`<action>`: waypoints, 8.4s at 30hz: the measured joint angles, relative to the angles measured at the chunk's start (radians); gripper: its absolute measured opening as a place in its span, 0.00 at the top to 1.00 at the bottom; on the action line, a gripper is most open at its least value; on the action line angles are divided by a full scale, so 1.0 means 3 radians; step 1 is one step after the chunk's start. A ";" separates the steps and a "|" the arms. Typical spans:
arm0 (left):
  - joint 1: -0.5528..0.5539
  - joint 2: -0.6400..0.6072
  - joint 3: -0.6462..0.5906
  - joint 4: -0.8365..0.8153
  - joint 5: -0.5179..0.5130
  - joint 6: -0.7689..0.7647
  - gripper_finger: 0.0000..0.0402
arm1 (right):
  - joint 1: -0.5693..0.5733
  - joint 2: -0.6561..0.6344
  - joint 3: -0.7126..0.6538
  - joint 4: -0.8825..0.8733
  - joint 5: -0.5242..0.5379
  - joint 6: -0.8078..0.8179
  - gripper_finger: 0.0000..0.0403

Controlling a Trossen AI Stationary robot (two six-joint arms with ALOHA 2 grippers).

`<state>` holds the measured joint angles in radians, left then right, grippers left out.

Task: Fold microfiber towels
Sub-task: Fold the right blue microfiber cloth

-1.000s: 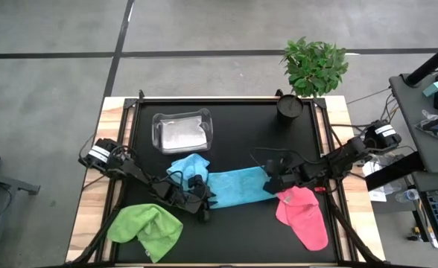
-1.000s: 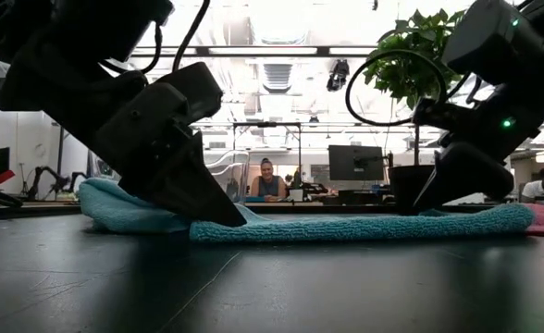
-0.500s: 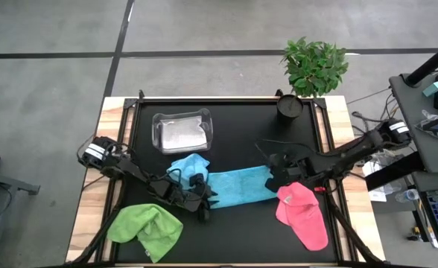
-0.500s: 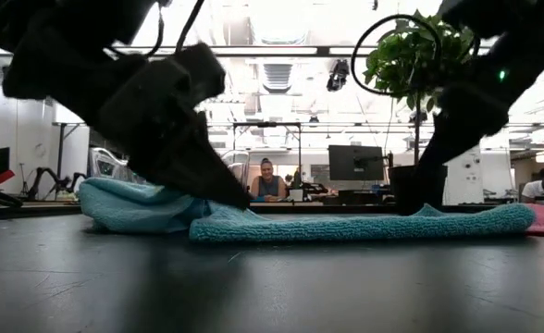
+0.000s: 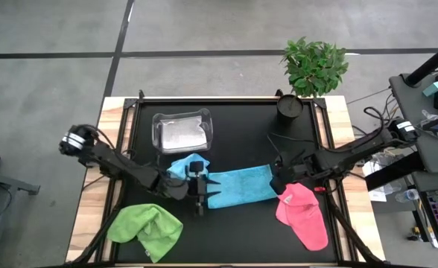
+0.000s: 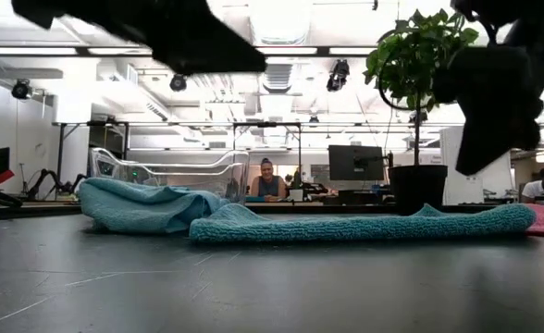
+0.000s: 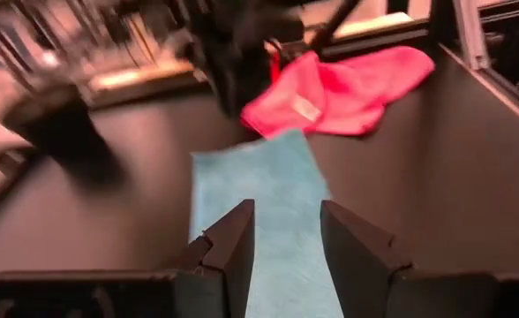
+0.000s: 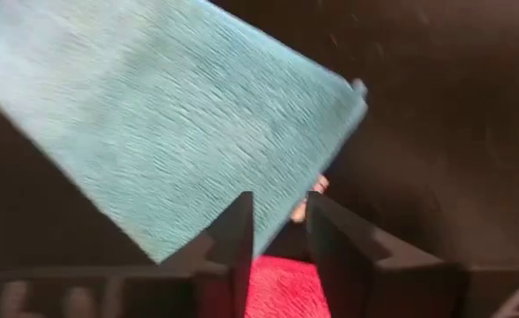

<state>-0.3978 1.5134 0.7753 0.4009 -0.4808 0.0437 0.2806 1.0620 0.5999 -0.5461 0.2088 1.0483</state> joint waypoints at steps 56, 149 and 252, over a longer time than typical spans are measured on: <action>0.0206 -0.0584 -0.0099 0.0004 -0.0197 0.0745 0.71 | -0.0086 0.0473 0.0158 -0.0149 0.0124 -0.0073 0.96; 0.0409 0.0967 -0.0195 0.0133 0.0190 -0.0295 0.71 | -0.0292 0.2470 0.1615 0.1419 0.0504 -0.2370 0.78; 0.0454 0.1077 -0.0182 0.0115 0.0191 -0.0383 0.71 | 0.0132 0.2708 0.1972 0.1361 0.0785 -0.1684 0.92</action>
<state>-0.2614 1.8365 0.7206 0.4355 -0.4235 -0.0711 0.3202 1.8744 1.1915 -0.1379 0.4442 0.5429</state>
